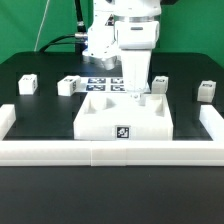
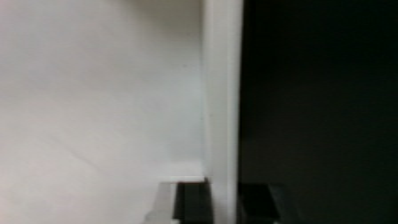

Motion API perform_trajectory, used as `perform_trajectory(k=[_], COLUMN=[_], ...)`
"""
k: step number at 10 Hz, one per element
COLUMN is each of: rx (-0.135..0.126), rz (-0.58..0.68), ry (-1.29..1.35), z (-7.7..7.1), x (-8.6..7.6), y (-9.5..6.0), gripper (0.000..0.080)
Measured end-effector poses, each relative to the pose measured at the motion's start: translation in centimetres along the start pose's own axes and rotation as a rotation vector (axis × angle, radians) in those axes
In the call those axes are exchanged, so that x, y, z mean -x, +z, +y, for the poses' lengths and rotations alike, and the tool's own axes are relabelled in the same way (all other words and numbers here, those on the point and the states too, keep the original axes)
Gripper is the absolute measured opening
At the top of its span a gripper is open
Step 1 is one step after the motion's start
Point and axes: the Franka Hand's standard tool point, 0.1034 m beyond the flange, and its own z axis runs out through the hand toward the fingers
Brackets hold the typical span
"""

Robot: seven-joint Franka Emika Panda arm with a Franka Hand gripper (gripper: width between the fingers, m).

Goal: Assemble one leg

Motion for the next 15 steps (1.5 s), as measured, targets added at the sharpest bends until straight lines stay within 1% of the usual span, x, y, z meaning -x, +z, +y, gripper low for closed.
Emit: perform_trajectory(k=[3, 4, 5, 7, 11, 12, 13, 14, 15], rx=[0.001, 0.006, 0.014, 0.032, 0.051, 0.05, 0.044, 0.036, 0.034], rz=[-0.001, 0.001, 0.003, 0.015, 0.03, 0.03, 0.028, 0.025, 0.022], ry=[-0.038, -0.094, -0.124, -0.152, -0.103, -0.096, -0.1, -0.097, -0.08], z=[0.1, 0.5, 1.2, 2.6, 4.2, 4.5, 4.9, 4.9, 4.9], x=[0.2, 0.3, -0.2, -2.1, -4.3, -4.9, -5.7, -6.3, -6.3], y=[0.0, 0.0, 0.0, -0.1, -0.1, -0.1, -0.1, -0.1, -0.1], gripper=[0.0057, 0.0057, 0.0057, 0.0057, 0.0057, 0.0057, 0.0057, 0.0058, 0.0058])
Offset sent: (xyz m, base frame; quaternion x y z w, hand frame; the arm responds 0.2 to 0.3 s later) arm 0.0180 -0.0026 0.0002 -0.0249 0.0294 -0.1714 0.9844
